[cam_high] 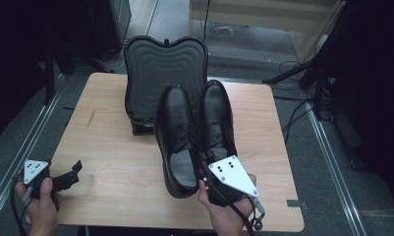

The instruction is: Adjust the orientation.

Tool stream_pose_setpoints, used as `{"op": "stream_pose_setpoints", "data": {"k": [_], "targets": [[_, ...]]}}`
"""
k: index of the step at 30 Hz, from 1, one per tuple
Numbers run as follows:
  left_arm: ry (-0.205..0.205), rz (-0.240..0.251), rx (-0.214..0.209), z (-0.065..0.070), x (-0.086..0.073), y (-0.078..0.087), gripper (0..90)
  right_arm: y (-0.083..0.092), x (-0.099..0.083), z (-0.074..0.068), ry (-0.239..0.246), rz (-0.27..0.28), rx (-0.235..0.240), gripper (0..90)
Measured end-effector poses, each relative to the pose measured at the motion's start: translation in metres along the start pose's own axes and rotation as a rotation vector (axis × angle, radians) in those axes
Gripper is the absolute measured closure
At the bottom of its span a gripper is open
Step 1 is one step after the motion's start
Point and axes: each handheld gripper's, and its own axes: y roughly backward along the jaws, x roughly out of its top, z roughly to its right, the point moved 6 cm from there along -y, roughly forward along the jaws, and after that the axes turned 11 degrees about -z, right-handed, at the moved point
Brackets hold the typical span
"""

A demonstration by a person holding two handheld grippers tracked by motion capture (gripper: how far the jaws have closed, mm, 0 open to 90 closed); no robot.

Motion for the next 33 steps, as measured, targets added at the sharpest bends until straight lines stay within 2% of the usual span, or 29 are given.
{"op": "stream_pose_setpoints", "data": {"k": [13, 19, 25, 33], "targets": [[0.006, 0.000, -0.006, 0.000, 0.000, 0.000, 0.0, -0.037, 0.038, 0.004, 0.028, 0.046, -0.023, 82.7], [0.011, 0.000, -0.005, -0.001, 0.000, 0.000, 0.0, -0.058, 0.054, -0.001, 0.055, 0.061, -0.035, 82.8], [0.012, 0.005, -0.007, -0.001, 0.000, 0.000, 0.0, -0.080, 0.065, -0.005, 0.052, 0.064, -0.022, 82.8], [0.011, 0.006, -0.009, -0.001, 0.000, 0.000, 0.0, -0.112, 0.083, -0.009, 0.070, 0.063, -0.028, 82.8]]}}
